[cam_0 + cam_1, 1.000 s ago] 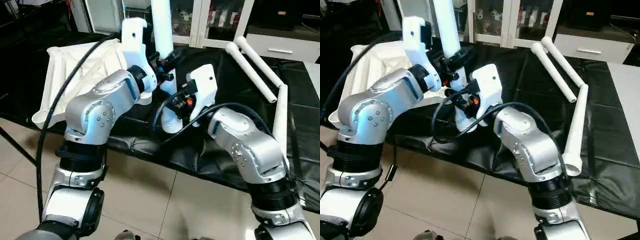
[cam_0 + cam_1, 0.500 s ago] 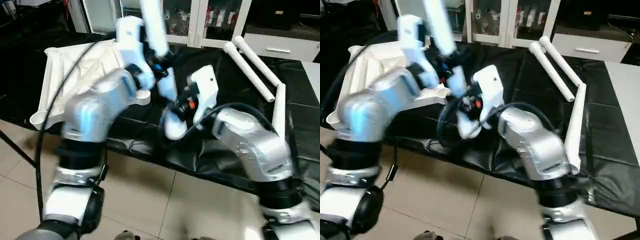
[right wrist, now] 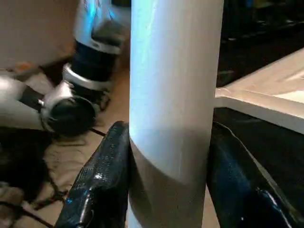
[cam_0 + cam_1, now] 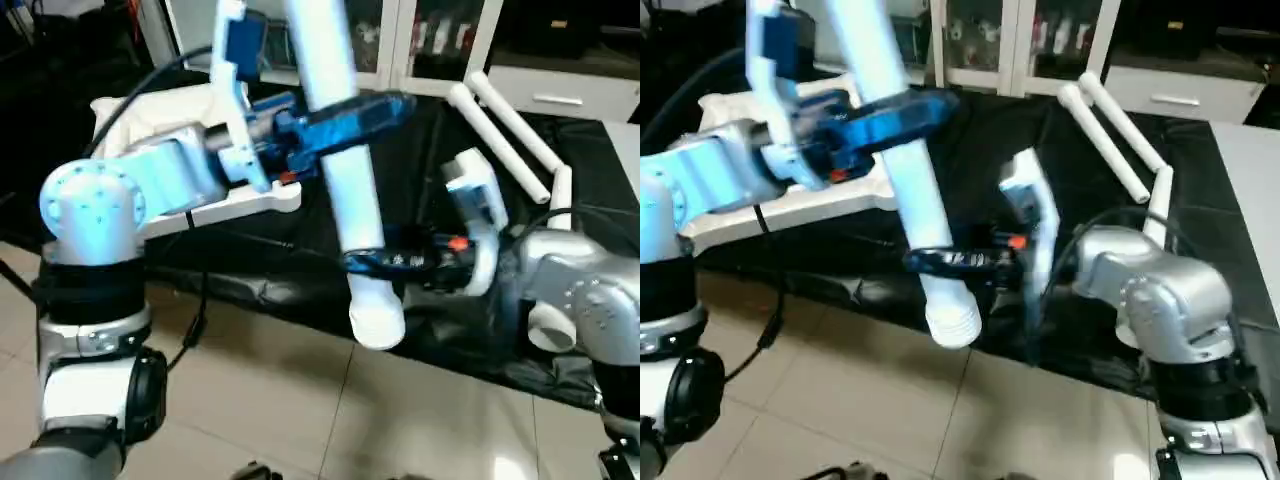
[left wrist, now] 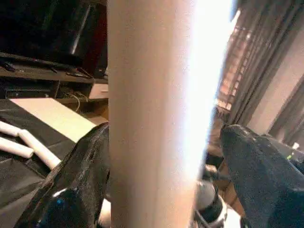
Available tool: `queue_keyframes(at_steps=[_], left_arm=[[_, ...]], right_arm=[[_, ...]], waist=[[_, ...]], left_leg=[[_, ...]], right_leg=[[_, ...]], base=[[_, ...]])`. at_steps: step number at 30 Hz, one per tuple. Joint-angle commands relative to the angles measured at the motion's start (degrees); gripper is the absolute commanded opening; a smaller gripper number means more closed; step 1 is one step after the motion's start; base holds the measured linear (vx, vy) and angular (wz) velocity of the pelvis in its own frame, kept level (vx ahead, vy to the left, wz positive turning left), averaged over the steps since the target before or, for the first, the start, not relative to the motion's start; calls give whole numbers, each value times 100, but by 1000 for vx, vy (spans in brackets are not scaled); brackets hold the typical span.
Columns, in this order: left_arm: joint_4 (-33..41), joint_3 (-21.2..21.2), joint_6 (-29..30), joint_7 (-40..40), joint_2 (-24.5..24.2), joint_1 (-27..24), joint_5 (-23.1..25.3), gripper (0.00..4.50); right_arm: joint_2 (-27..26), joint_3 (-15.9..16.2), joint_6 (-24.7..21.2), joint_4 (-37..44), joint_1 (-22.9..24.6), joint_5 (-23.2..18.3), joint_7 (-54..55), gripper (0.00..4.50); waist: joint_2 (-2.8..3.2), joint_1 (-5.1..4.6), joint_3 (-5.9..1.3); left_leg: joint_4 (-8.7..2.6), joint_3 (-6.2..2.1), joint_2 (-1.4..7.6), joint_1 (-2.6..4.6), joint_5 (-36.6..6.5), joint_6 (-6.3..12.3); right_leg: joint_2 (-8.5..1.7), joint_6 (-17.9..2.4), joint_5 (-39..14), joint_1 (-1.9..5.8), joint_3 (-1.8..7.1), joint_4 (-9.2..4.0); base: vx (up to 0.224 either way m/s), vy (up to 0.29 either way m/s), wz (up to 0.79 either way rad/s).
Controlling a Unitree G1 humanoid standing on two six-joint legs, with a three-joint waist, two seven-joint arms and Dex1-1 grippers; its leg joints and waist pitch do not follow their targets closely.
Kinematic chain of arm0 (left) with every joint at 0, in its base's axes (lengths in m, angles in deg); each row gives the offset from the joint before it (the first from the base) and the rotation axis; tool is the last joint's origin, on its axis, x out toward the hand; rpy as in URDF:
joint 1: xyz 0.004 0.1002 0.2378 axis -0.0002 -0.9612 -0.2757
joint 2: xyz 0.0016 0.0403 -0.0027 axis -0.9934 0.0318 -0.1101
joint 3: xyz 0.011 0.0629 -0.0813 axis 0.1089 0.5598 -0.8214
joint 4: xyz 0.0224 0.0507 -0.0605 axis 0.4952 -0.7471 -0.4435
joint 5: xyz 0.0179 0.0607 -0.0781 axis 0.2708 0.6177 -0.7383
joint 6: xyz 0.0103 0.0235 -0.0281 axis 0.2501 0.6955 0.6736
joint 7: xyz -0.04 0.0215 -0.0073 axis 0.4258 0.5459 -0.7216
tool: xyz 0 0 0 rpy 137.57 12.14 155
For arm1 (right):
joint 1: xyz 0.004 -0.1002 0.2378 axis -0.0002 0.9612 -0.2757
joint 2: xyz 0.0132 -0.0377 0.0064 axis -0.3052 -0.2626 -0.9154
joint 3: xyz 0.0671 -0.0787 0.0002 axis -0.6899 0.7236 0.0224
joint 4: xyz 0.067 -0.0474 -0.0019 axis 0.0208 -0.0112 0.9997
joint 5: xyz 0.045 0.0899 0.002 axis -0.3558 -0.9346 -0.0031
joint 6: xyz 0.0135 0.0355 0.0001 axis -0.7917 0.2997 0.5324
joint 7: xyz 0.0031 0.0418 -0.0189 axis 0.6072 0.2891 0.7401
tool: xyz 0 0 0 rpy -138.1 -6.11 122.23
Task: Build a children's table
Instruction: Pick table leg
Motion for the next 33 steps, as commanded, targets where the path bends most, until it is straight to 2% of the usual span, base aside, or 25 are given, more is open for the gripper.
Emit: queue_keyframes(at_steps=[1,2,5,8,9,11,14,15,19,20,21,24,25,29,31,33], left_arm=[[72,116,-62,-77,-60,-82,157,341],[50,77,-17,-22,-23,-79,106,346],[14,-6,96,60,10,-51,0,307],[-66,30,34,-37,-46,-32,62,295],[-94,43,2,-86,-63,-24,85,295],[-111,49,-15,-97,-69,-18,95,260],[-125,41,-37,-70,-47,-10,107,260],[-134,27,-37,-31,-29,-3,109,229],[-161,7,-61,103,10,5,149,215],[-165,6,-153,196,34,9,239,215],[-169,-32,-194,297,83,16,244,185],[-159,-53,-236,381,114,20,269,184],[-145,-48,-336,466,150,28,371,178],[-81,-27,-611,612,238,63,594,173],[-19,107,-787,678,213,94,858,173],[12,226,-922,682,177,101,1059,173]], right_arm=[[-37,-180,-133,-54,-95,-236,2,179],[-51,-197,-153,-57,-93,-265,2,179],[-48,-194,-196,-42,-87,-287,-39,179],[-13,-149,-290,17,-67,-366,-70,179],[8,-118,-296,36,-57,-365,-72,179],[13,-107,-299,36,-56,-364,-61,179],[27,-101,-306,36,-51,-354,-52,179],[25,-104,-307,35,-53,-350,-45,179],[21,-105,-288,39,-54,-310,-19,179],[-1,-82,-188,11,-73,-173,83,179],[-35,-72,-102,-22,-89,-81,167,179],[-53,-60,-35,-48,-98,-19,229,179],[-78,-58,38,-53,-104,26,271,179],[-194,-62,256,-96,-148,214,478,179],[-349,-127,429,-195,-219,351,714,179],[-474,-220,424,-304,-308,332,889,234]], waist=[[-14,2,-372],[-38,-1,-378],[-31,19,-391],[-30,24,-399],[-27,21,-400],[-26,26,-408],[-28,26,-416],[-27,24,-413],[-30,23,-406],[-29,21,-403],[-36,21,-400],[-42,18,-395],[-60,22,-397],[-55,12,-395],[-57,11,-397],[-52,-6,-396]], left_leg=[[-432,25,-12,86,-1542,11],[-426,28,-12,82,-1528,6],[-423,28,-11,74,-1410,-16],[-424,25,-16,62,-1332,-2],[-429,22,-11,62,-1318,-8],[-425,21,-9,57,-1276,-13],[-423,22,-5,53,-1216,-8],[-425,25,-2,55,-1214,-8],[-423,31,-5,54,-1245,-9],[-426,29,-1,56,-1265,-13],[-424,31,-3,52,-1276,-32],[-426,34,-12,53,-1307,-30],[-422,36,-11,55,-1302,-22],[-425,35,-10,52,-1302,-25],[-429,30,-6,49,-1275,-29],[-436,26,-10,50,-1328,-24]], right_leg=[[-217,-826,-2382,278,140,-503],[-217,-807,-2387,286,138,-505],[-219,-787,-2316,289,141,-492],[-214,-756,-2260,296,141,-486],[-213,-772,-2211,292,141,-480],[-217,-794,-2121,299,144,-471],[-217,-875,-1924,306,149,-447],[-216,-909,-1871,306,150,-439],[-220,-943,-1887,312,152,-442],[-221,-930,-1923,309,152,-446],[-225,-904,-1976,308,152,-454],[-225,-841,-2119,306,151,-471],[-226,-803,-2175,305,152,-481],[-228,-752,-2253,290,148,-494],[-229,-734,-2215,289,151,-492],[-225,-723,-2254,291,145,-489]], base=[[0,0,0],[0,0,0],[0,0,0],[0,0,0],[0,0,0],[0,0,0],[0,0,0],[0,0,0],[0,0,0],[0,0,0],[0,0,0],[0,0,0],[0,0,0],[0,0,0],[0,0,0],[0,0,0]])
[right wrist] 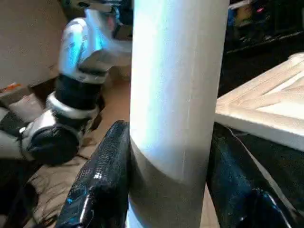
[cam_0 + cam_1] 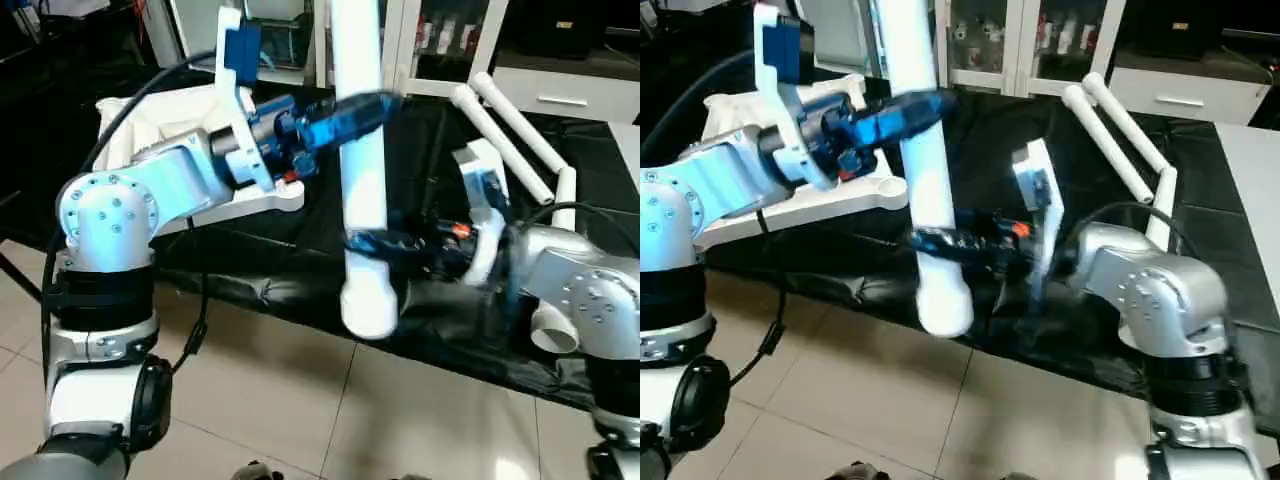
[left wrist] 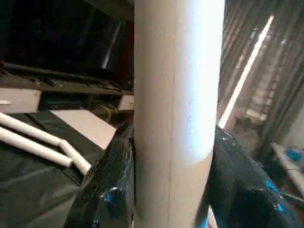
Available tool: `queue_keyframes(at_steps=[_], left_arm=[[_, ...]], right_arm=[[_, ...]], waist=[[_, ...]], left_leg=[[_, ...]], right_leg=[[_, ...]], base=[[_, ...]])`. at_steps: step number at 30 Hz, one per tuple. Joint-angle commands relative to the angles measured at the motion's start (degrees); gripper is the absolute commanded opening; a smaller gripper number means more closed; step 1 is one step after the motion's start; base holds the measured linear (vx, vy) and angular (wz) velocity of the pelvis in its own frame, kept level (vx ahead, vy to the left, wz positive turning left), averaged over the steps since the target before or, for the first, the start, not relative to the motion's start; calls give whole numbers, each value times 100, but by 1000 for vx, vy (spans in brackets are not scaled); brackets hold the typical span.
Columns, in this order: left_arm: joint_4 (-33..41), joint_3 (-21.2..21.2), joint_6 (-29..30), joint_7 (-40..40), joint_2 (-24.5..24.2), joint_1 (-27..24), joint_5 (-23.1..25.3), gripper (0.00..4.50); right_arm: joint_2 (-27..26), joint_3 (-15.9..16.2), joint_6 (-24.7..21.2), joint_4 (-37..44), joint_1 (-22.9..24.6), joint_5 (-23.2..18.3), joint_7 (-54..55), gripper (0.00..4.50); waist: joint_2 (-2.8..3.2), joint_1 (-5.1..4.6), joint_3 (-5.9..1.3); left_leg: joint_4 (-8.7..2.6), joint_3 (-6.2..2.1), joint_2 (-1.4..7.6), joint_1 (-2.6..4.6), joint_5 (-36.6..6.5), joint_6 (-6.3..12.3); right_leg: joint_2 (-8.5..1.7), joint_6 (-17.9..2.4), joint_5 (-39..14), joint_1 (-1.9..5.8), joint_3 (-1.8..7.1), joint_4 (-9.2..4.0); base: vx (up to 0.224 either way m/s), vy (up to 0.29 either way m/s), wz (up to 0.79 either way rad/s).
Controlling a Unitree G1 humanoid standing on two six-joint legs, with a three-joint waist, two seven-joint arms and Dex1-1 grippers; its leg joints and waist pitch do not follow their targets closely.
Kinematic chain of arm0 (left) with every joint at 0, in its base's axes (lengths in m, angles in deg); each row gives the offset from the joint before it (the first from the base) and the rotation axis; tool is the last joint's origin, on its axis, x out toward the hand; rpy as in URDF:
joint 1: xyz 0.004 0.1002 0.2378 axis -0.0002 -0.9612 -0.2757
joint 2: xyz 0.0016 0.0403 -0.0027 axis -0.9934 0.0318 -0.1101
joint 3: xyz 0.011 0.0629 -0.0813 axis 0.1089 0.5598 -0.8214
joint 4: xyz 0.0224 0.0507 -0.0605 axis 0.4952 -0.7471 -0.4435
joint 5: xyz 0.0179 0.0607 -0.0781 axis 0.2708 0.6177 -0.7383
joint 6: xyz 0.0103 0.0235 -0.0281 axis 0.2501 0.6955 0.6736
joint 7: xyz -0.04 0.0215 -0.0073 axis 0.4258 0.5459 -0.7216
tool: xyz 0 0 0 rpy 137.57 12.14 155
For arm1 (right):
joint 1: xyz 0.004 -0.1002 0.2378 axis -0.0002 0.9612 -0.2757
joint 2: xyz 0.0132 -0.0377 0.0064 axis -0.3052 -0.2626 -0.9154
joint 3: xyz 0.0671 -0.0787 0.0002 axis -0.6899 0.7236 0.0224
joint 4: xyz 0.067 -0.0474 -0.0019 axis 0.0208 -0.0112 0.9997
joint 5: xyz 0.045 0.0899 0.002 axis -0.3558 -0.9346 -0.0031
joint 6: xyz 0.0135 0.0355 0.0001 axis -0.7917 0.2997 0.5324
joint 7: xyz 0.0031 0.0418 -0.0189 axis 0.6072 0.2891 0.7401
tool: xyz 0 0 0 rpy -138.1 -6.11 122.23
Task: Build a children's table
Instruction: Pick table leg
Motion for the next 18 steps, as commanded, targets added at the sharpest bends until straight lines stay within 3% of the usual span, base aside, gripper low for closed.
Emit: queue_keyframes(at_steps=[1,8,16,18], left_arm=[[53,54,-154,247,-94,82,337,173],[-44,322,-679,216,-144,110,961,173],[-63,525,-959,93,-138,62,1267,173],[-48,636,-1076,7,-138,56,1421,173]], right_arm=[[-41,-140,153,-60,-178,186,355,248],[-2,302,427,-83,-361,1004,864,278],[182,653,-41,-54,-512,1242,1075,278],[170,731,-309,-69,-599,1288,1198,278]], waist=[[-43,1,-399],[-37,-4,-405],[-39,-4,-409],[-76,-10,-398]], left_leg=[[-437,20,2,62,-1297,-42],[-442,20,-2,55,-1222,-119],[-433,32,-4,53,-1216,-105],[-439,34,-4,57,-1236,-92]], right_leg=[[-228,-746,-2174,285,154,-474],[-221,-735,-1960,291,162,-451],[-224,-927,-1638,318,179,-415],[-223,-909,-1752,312,182,-434]], base=[[0,0,0],[0,0,0],[0,0,0],[0,0,0]])
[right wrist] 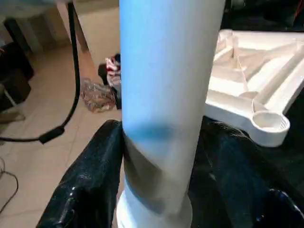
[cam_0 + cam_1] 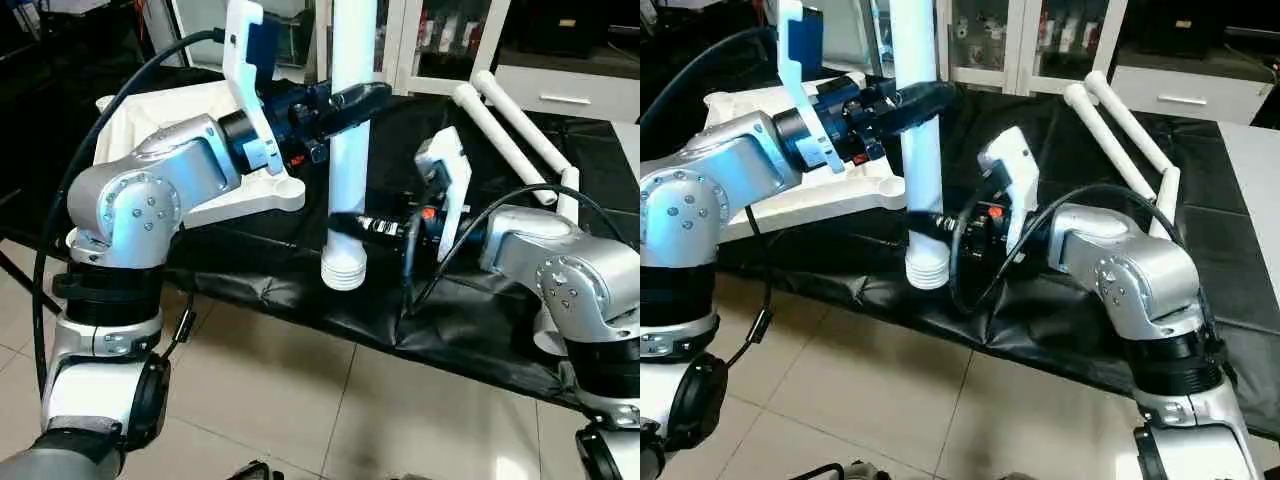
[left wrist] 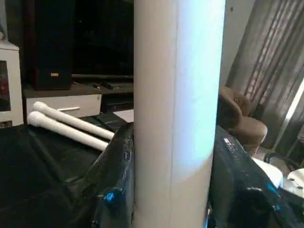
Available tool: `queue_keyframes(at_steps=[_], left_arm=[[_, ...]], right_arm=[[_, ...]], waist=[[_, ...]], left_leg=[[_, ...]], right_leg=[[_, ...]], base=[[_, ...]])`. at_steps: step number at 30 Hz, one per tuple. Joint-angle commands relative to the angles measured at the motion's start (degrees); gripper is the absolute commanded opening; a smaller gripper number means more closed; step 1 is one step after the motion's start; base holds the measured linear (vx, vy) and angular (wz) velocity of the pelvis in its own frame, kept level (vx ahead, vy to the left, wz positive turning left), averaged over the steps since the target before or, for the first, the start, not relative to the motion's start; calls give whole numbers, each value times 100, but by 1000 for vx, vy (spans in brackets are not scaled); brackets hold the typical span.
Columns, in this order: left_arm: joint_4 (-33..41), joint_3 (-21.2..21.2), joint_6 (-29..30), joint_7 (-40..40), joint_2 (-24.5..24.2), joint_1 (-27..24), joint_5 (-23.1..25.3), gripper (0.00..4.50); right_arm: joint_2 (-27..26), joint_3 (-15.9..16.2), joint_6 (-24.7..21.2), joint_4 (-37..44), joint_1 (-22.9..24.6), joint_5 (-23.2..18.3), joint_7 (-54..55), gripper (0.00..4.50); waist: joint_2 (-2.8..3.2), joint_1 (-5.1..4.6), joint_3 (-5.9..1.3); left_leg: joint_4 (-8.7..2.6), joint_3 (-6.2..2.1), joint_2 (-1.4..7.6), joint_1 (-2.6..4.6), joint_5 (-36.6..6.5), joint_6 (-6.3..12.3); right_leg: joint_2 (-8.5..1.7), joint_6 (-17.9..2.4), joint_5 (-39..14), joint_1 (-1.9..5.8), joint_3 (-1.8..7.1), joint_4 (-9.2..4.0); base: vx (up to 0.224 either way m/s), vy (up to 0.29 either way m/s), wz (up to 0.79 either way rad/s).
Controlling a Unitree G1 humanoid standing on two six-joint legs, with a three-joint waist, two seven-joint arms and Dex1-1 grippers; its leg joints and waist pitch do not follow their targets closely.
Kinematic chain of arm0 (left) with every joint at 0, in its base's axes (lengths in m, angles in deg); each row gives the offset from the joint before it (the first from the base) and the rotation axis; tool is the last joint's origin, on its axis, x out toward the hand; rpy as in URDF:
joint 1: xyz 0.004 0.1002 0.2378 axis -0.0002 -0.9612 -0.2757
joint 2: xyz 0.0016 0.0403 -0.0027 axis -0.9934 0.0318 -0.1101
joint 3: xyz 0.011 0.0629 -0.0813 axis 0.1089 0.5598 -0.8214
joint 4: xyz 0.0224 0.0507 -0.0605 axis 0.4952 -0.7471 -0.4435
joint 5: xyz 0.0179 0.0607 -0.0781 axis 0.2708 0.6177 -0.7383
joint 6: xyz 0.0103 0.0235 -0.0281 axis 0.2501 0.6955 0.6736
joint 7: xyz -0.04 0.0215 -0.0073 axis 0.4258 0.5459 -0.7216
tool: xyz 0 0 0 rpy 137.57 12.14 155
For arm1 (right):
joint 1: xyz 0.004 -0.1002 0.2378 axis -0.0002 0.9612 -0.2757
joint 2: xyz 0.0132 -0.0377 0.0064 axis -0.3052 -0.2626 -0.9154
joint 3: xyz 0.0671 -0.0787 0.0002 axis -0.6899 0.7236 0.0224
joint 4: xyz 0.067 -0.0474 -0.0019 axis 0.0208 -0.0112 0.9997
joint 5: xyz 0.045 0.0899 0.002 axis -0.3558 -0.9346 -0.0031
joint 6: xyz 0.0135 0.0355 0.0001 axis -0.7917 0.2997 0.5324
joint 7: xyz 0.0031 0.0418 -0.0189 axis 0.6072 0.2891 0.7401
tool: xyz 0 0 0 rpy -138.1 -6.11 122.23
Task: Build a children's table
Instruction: Pick table leg
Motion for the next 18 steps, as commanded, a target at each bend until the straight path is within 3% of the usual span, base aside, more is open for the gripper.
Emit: queue_keyframes(at_steps=[1,9,15,16,18], left_arm=[[76,143,-200,-146,-39,2,197,173],[183,458,-394,-406,-134,-120,470,173],[148,515,-446,-480,-154,-94,553,173],[137,525,-459,-502,-157,-79,568,173],[124,530,-481,-528,-151,-70,590,173]], right_arm=[[-18,122,-326,-24,-181,180,225,278],[-244,253,-921,-150,-527,246,671,278],[-253,396,-1018,-151,-575,310,685,278],[-257,430,-1025,-154,-574,333,681,251],[-275,446,-1061,-147,-577,354,693,251]], waist=[[-55,-6,-399],[-23,-23,-400],[0,-10,-409],[-1,-10,-411],[-5,-12,-405]], left_leg=[[-440,31,1,66,-1255,-112],[-454,14,6,77,-1330,-222],[-451,17,10,82,-1317,-261],[-449,19,9,78,-1301,-266],[-449,22,3,78,-1328,-257]], right_leg=[[-230,-907,-1801,309,183,-424],[-230,-827,-1831,296,187,-424],[-232,-924,-1538,302,195,-391],[-235,-939,-1489,309,196,-388],[-235,-937,-1541,311,195,-395]], base=[[0,0,0],[0,0,0],[0,0,0],[0,0,0],[0,0,0]])
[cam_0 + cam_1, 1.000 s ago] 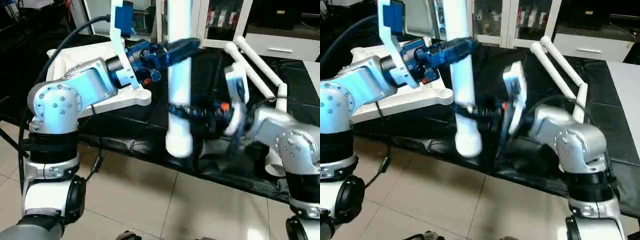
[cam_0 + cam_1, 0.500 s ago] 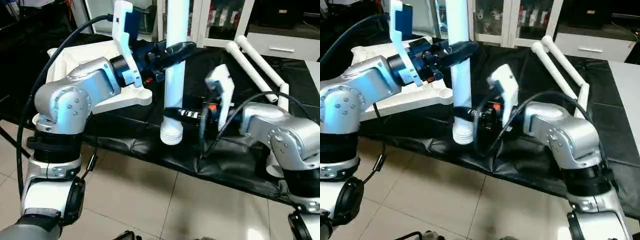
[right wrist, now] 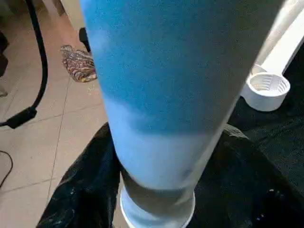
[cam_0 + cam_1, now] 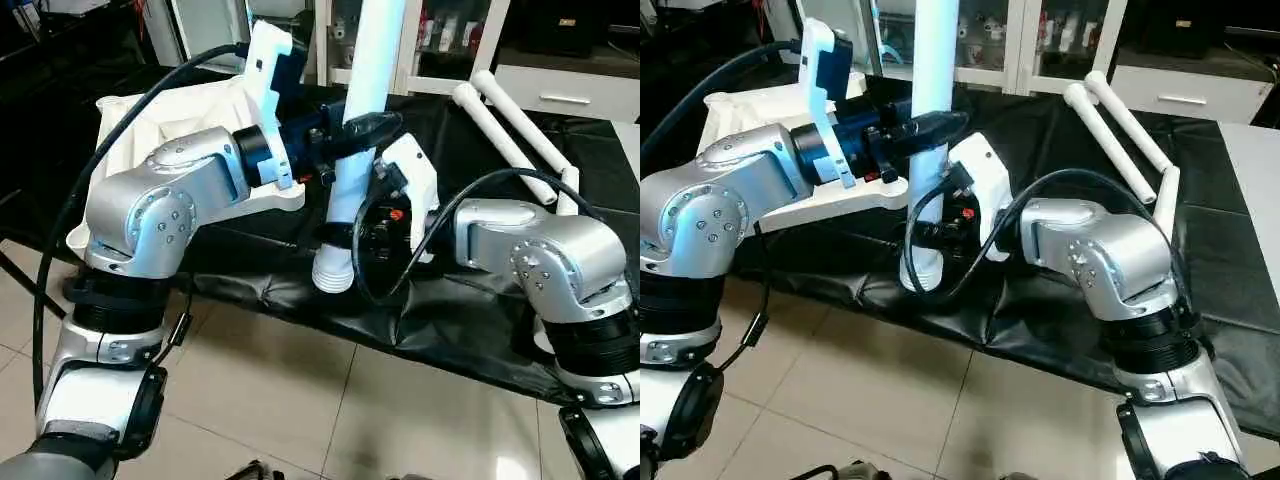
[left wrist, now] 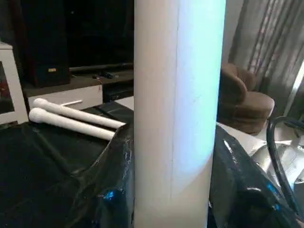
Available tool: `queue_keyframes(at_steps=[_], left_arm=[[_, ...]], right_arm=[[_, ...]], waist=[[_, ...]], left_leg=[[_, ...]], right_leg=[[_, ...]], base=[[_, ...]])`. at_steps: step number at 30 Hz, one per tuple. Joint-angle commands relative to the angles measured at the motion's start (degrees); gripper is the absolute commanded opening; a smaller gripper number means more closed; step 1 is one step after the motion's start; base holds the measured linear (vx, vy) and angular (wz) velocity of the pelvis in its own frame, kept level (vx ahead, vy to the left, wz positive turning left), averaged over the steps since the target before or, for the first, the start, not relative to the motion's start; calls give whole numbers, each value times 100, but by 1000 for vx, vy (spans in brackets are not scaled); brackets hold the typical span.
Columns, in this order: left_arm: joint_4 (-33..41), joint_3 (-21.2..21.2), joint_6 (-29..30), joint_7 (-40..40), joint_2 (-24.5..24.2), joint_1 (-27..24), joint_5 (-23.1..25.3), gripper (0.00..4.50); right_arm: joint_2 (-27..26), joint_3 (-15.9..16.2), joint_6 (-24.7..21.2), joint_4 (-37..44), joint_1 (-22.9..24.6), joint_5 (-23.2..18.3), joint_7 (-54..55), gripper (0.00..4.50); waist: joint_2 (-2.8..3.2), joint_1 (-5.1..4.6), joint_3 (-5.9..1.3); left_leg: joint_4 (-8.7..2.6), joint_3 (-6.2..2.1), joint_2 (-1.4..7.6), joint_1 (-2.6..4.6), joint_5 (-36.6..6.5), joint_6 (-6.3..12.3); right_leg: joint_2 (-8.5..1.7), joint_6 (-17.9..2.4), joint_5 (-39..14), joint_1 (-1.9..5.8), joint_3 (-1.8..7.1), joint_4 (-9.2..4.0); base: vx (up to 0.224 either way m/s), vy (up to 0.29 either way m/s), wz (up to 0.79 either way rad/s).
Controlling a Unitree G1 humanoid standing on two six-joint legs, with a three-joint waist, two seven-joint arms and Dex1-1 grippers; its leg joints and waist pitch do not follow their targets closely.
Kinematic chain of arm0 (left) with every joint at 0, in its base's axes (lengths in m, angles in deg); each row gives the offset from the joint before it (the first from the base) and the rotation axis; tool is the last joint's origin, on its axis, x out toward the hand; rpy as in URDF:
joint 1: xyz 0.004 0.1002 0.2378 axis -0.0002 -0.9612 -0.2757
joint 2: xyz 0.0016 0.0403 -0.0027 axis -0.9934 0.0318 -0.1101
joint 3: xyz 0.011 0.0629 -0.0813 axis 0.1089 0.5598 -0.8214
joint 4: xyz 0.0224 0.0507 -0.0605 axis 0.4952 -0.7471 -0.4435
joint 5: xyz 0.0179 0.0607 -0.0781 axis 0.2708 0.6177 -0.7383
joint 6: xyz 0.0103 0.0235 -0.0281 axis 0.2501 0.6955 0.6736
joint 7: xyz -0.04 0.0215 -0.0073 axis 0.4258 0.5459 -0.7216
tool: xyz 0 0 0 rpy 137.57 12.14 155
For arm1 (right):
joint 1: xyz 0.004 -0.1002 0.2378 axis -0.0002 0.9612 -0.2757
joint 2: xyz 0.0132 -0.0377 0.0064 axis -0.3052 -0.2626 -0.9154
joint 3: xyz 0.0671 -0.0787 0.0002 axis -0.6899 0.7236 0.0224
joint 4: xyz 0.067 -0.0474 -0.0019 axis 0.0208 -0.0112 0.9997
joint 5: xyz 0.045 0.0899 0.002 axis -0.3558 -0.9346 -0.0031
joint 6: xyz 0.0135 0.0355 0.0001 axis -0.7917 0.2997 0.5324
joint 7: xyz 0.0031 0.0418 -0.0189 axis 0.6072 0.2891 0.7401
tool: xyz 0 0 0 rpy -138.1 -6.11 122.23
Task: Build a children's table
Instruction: Pick table leg
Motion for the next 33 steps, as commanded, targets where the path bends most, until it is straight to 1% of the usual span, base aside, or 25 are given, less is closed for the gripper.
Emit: queue_keyframes(at_steps=[1,2,3,7,8,16,17,18,19,20,21,23,24,26,27,28,29,30,31,32,33], left_arm=[[85,29,-85,-85,-43,69,16,173],[83,28,-102,-109,-39,68,34,173],[83,24,-106,-116,-34,66,37,173],[80,-13,-116,-138,-11,60,39,173],[68,-14,-124,-149,-11,66,53,173],[48,-52,-127,-157,-30,66,104,173],[-22,-52,40,-38,-26,98,115,173],[-24,-51,48,-26,-30,98,127,208],[16,-60,155,20,-62,77,125,229],[16,-60,155,20,-62,77,125,229],[82,-157,155,157,-40,42,118,243],[74,-181,163,210,-44,36,138,257],[52,-195,156,214,-64,14,160,267],[4,-247,153,260,-67,-20,171,292],[5,-227,147,213,-108,-32,190,300],[2,-225,142,210,-132,-34,220,300],[6,-221,136,175,-151,-38,224,316],[10,-225,91,170,-159,-42,253,316],[-15,-271,-74,339,-140,-60,404,327],[-15,-271,-74,339,-140,-60,404,327],[49,-276,-221,402,-186,-148,529,347]], right_arm=[[-25,53,-96,-16,-72,85,66,238],[-47,58,-142,-7,-74,89,87,238],[-51,59,-160,-4,-76,87,95,214],[-69,76,-256,12,-71,63,133,190],[-69,80,-267,10,-74,61,136,187],[-76,68,-301,28,-50,64,129,186],[-77,54,-296,19,-50,72,129,186],[-78,50,-299,20,-49,75,129,186],[-91,20,-307,15,-50,96,136,186],[-91,20,-307,15,-50,96,136,186],[-110,-31,-306,4,-39,111,181,186],[-112,-49,-297,-8,-37,116,196,185],[-133,-104,-287,-38,-34,124,242,185],[-141,-181,-269,-90,-30,128,280,185],[-116,-210,-254,-121,-32,141,282,185],[-77,-248,-249,-147,-39,145,267,185],[-35,-304,-233,-177,-48,157,267,185],[15,-369,-209,-221,-64,179,277,185],[189,-469,-63,-391,-86,307,291,185],[189,-469,-63,-391,-86,307,291,185],[319,-564,174,-673,-98,544,458,185]], waist=[[-12,-13,-410],[-14,-14,-412],[-21,-11,-409],[-17,-11,-410],[-15,-9,-408],[-21,-7,-418],[-23,-8,-415],[-33,-5,-417],[-31,-6,-417],[-30,-7,-416],[-30,-8,-413],[-35,-8,-412],[-54,-3,-412],[-45,-4,-413],[-71,2,-417],[-64,3,-416],[-59,0,-416],[-103,9,-416],[-39,22,-419],[-57,12,-410],[-48,13,-416]], left_leg=[[-447,24,4,75,-1338,-251],[-447,21,5,75,-1334,-252],[-450,19,5,72,-1319,-251],[-451,18,7,75,-1337,-264],[-452,18,10,83,-1362,-271],[-443,22,5,75,-1273,-261],[-446,22,5,78,-1288,-258],[-445,21,8,80,-1271,-259],[-444,22,7,75,-1253,-256],[-442,23,6,74,-1245,-259],[-445,22,9,76,-1269,-264],[-442,23,3,75,-1266,-277],[-444,24,5,75,-1246,-268],[-444,26,5,76,-1241,-271],[-443,25,5,72,-1209,-261],[-444,26,6,73,-1200,-260],[-443,26,7,75,-1199,-260],[-446,27,7,67,-1156,-253],[-436,27,10,75,-1141,-271],[-445,27,18,75,-1175,-271],[-430,36,11,89,-1176,-301]], right_leg=[[-239,-910,-1581,311,194,-403],[-240,-905,-1591,313,193,-399],[-240,-895,-1620,315,192,-400],[-240,-878,-1658,309,194,-402],[-238,-873,-1672,301,194,-405],[-238,-905,-1536,312,196,-389],[-236,-902,-1567,310,195,-393],[-238,-905,-1563,310,196,-383],[-237,-902,-1558,312,197,-387],[-237,-902,-1558,311,197,-384],[-237,-900,-1586,308,197,-385],[-238,-883,-1619,310,198,-394],[-241,-865,-1652,308,200,-394],[-240,-846,-1672,302,199,-395],[-243,-851,-1657,310,200,-387],[-241,-846,-1653,306,201,-391],[-240,-838,-1643,303,202,-389],[-243,-835,-1642,315,202,-377],[-250,-839,-1627,300,206,-377],[-240,-827,-1636,296,202,-403],[-236,-828,-1560,289,207,-402]], base=[[0,0,0],[0,0,0],[0,0,0],[0,0,0],[0,0,0],[0,0,0],[0,0,0],[0,0,0],[0,0,0],[0,0,0],[0,0,0],[0,0,0],[0,0,0],[0,0,0],[0,0,0],[0,0,0],[0,0,0],[0,0,0],[0,0,0],[0,0,0],[0,0,0]])
